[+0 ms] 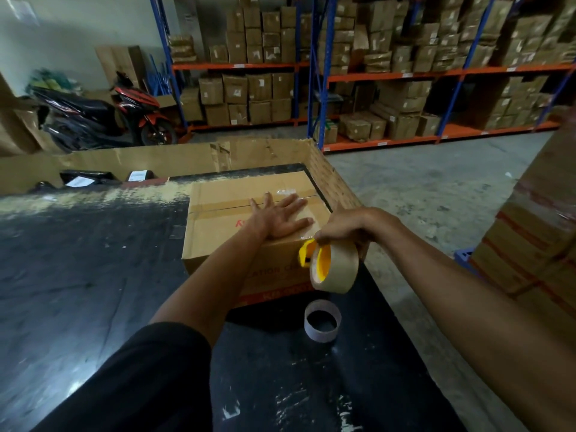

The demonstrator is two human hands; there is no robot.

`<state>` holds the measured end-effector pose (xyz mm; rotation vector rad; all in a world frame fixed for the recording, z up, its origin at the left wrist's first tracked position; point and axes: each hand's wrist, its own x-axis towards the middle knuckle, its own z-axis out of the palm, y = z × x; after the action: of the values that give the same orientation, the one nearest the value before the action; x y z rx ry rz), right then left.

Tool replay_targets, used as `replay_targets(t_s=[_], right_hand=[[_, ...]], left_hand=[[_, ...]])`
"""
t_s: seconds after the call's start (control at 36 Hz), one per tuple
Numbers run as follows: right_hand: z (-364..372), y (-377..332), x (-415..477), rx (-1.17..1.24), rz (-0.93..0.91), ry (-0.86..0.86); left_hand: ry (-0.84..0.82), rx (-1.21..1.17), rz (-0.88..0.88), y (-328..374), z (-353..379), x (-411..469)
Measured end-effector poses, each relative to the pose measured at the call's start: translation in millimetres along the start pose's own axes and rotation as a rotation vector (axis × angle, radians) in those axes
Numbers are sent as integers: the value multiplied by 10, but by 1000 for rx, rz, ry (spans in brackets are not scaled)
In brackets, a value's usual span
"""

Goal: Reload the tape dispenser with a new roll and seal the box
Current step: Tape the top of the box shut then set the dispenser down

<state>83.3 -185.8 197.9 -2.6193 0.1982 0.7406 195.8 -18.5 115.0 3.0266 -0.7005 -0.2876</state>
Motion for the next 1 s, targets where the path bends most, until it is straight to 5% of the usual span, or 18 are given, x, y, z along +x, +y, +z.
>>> replay_targets(t_s=[0.11,0.36,0.69,1.0], right_hand=[[213,211,357,112,30,-219],[405,412,608,220,-144,-406],[812,265,660,68,-354,-281],[1304,-198,814,58,-453,-415]], left_hand=[[43,-2,20,-25,33,34],[65,5,38,-54,72,42],[231,-386,46,-553,33,-241],[263,-348,-206,-1296,45,-850]])
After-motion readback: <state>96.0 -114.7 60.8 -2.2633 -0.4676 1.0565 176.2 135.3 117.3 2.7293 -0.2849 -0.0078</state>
